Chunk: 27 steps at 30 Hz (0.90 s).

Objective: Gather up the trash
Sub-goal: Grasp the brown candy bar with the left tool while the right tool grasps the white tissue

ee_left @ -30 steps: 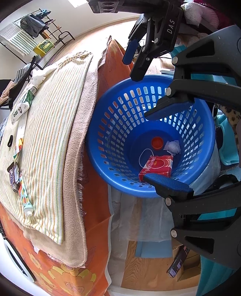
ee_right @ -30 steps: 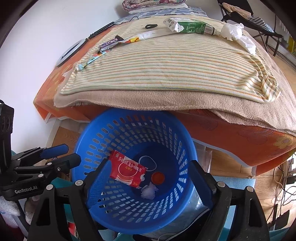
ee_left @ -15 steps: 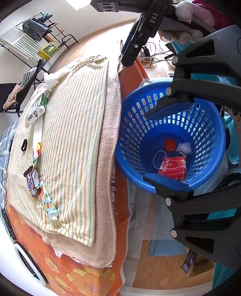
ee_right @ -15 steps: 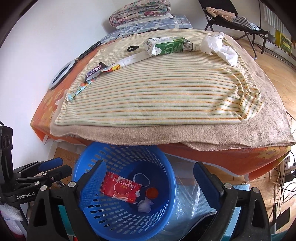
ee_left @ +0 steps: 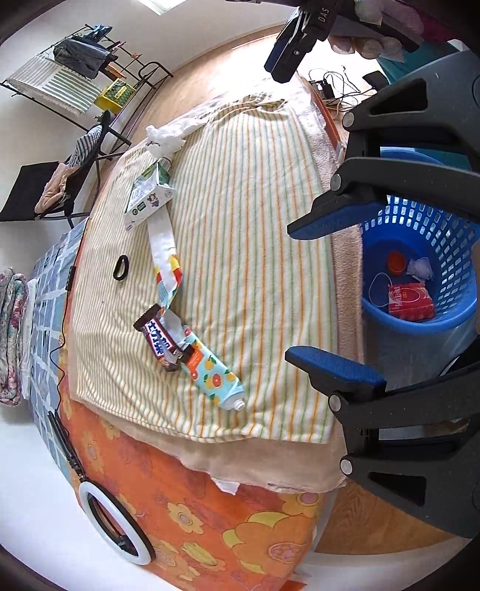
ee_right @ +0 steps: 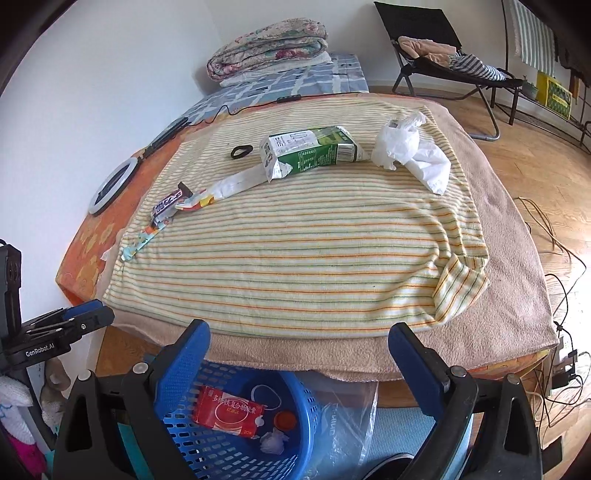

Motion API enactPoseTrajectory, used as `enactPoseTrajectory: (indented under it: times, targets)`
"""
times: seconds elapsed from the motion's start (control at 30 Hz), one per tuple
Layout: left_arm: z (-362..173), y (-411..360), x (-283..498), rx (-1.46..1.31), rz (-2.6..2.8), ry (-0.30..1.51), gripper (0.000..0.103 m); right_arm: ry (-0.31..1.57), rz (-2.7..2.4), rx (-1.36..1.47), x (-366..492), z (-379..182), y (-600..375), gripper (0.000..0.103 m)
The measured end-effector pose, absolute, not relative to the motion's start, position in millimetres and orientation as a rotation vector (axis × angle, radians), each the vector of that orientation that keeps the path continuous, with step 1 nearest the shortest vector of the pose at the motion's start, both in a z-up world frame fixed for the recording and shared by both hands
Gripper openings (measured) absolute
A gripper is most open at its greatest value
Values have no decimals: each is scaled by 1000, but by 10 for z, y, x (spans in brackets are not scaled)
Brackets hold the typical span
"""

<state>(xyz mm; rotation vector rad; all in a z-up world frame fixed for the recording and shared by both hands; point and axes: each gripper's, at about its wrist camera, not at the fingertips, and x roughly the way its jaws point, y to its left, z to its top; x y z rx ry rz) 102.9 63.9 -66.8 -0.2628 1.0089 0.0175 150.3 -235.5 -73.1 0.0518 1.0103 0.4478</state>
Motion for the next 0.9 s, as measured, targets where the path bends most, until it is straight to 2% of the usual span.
enactPoseTrajectory:
  times: [0.4,0.9]
  targets:
    - [-733,1124,1836,-277,42,1000,62,959,382,72,2274,-515,-2544,102]
    - [-1053,1312,2419,-263,22,1046,62,976,249,2,3515,-741,-2604,103]
